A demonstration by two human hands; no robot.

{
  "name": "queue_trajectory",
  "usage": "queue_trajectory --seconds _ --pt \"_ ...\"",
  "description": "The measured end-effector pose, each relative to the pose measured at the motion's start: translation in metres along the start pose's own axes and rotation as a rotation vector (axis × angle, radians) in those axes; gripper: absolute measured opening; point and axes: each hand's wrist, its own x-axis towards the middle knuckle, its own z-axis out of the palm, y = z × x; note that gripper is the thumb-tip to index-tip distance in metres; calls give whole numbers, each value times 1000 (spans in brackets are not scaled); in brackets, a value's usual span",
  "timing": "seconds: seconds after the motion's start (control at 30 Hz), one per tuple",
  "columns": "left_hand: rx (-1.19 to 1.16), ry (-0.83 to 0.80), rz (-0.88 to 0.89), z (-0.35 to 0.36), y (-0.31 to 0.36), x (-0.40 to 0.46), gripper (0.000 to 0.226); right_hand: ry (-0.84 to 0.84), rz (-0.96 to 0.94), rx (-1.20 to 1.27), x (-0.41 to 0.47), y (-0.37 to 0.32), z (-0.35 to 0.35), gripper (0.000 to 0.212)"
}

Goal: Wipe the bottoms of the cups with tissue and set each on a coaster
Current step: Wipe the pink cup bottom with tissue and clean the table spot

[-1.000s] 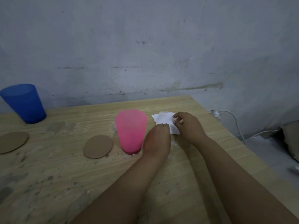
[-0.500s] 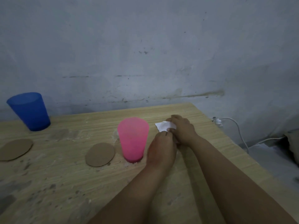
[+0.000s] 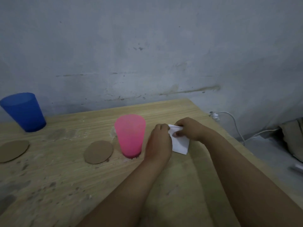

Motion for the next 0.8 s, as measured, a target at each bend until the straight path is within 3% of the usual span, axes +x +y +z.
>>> queue_trajectory --seconds 0.07,0.17,0.23,0.4,0.57,0.8 --pt "-8 -21 29 -2 4 -6 31 -54 27 -10 -17 3 -3 14" --pt "-45 -56 58 -9 8 -17 29 -92 73 75 -40 7 -6 33" --pt "2 -92 68 -13 10 -22 23 -74 86 143 -53 9 -3 32" --pt "60 -107 63 -14 10 -31 14 178 72 250 -76 13 11 9" --pt "85 -25 136 -9 12 -36 16 415 101 198 -92 18 30 4" --pt "13 31 142 -3 12 -37 22 592 156 270 -92 17 55 21"
